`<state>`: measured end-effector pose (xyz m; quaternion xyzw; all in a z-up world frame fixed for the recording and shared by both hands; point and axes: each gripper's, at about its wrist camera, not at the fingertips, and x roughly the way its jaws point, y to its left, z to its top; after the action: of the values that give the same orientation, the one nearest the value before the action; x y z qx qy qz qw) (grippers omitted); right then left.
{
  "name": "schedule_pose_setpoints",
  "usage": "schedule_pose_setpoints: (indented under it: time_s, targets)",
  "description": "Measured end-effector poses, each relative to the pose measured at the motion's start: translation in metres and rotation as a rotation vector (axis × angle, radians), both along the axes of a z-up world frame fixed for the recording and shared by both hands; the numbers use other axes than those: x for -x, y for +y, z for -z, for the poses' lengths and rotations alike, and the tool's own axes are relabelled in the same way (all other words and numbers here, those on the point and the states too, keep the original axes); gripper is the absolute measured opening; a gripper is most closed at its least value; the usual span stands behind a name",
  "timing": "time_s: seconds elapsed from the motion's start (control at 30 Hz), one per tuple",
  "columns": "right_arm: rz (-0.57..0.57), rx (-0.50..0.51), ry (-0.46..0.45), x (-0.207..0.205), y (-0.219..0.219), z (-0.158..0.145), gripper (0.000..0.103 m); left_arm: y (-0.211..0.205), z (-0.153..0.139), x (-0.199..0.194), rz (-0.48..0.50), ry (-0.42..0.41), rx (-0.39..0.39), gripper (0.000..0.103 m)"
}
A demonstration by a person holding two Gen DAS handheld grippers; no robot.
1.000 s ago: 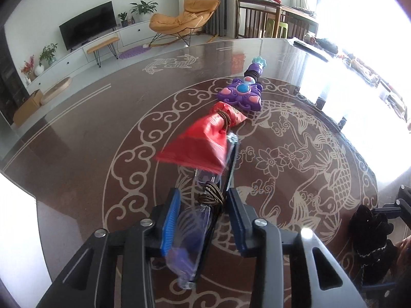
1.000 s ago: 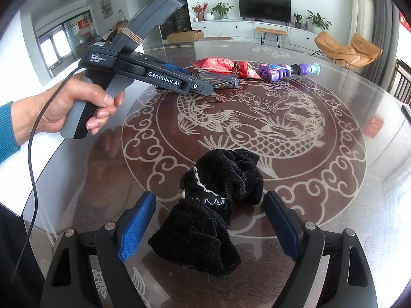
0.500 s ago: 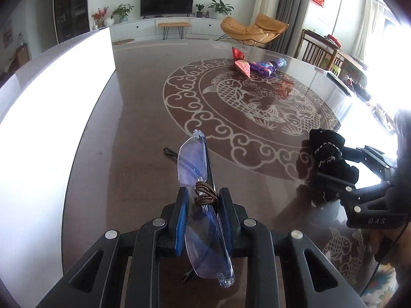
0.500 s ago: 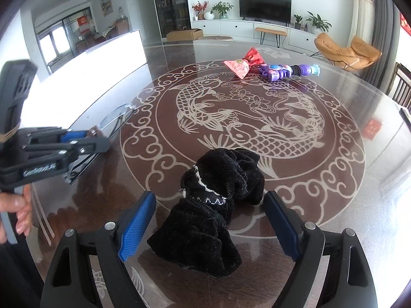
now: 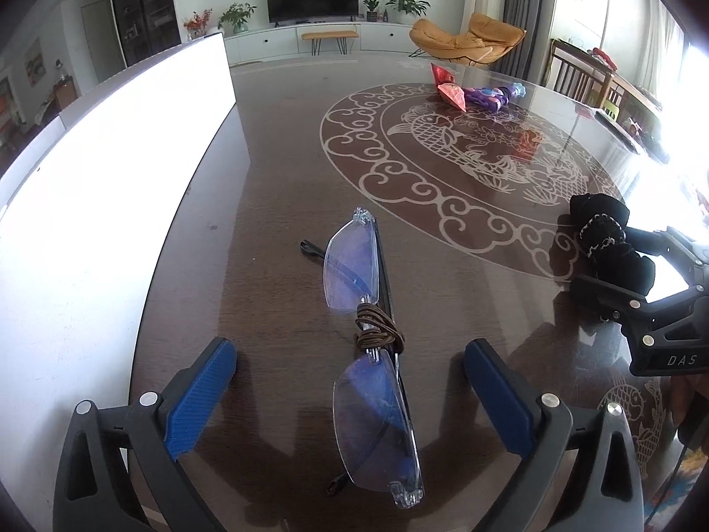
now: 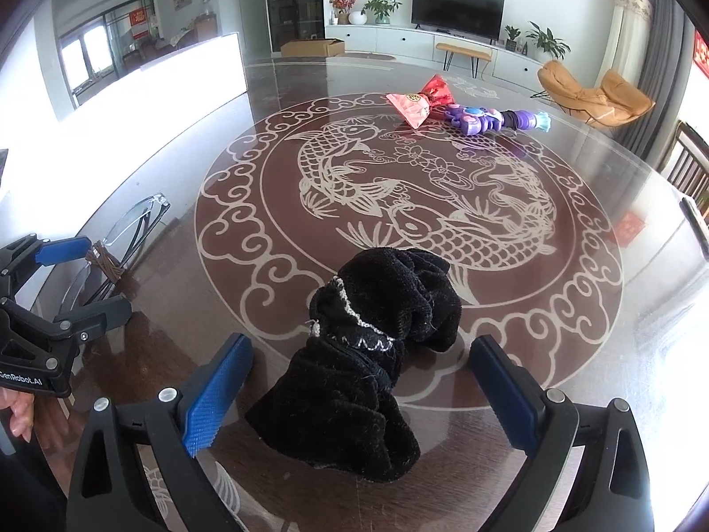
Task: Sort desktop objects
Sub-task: 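Lift the glasses with the left tool while the right tool holds the pouch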
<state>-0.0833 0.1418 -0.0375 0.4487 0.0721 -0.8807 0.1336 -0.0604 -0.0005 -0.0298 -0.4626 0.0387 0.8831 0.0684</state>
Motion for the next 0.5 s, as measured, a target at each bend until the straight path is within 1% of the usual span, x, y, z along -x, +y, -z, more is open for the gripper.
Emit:
schedule_pose_setpoints:
  time_s: [0.1,0.5]
  targets:
    - [0.005,-0.001,-0.006,0.0011,0.0002,0.0009,0.103,-0.0003,0.0005,-0.0013,0.001,0.000,0.000,0.103]
    - [0.005,-0.001,-0.006,0.0009,0.0000,0.0009,0.103,-0.0001,0.0003,-0.0014,0.001,0.000,0.000,0.103]
